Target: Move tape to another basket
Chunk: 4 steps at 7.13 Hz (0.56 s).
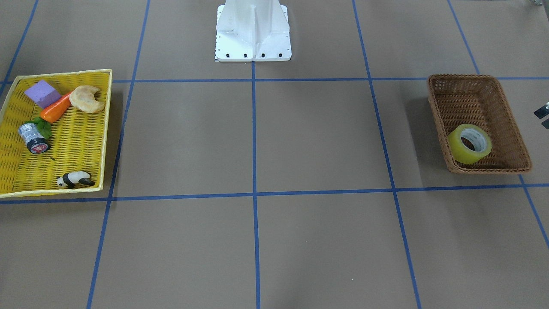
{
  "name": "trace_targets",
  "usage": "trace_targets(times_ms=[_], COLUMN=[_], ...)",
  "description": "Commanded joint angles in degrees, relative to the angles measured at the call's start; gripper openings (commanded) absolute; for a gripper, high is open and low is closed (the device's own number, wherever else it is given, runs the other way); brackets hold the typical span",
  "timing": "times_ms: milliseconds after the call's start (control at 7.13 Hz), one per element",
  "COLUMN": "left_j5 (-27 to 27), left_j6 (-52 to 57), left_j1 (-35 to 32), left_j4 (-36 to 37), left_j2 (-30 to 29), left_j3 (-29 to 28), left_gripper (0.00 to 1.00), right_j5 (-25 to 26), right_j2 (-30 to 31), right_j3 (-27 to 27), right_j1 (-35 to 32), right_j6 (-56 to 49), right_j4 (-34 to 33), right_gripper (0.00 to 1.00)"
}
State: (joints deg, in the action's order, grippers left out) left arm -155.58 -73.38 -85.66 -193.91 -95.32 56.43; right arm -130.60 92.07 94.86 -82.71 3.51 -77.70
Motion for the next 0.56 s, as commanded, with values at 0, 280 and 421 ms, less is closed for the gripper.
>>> trace_targets(times_ms=[0,280,421], left_j5=[4.45,14.71,22.43], left_j6=[9.94,34.39,48.1], left_j1=[-0.56,-1.88,-1.96], left_j4=[0.11,0.03,0.2], left_j2=[-0.39,0.31,1.88], left_j3=[0.17,0.53,0.61], left_gripper=[0.99,0.99,0.99], right_j5=[0.0,0.0,0.0], right_j2=[0.04,-0.05,-0.05], right_j3=[0.06,0.06,0.06], right_j1=[0.0,0.0,0.0], right_j6=[0.0,0.0,0.0], right_j4=[0.0,0.0,0.0], right_gripper=[1.0,1.0,1.0])
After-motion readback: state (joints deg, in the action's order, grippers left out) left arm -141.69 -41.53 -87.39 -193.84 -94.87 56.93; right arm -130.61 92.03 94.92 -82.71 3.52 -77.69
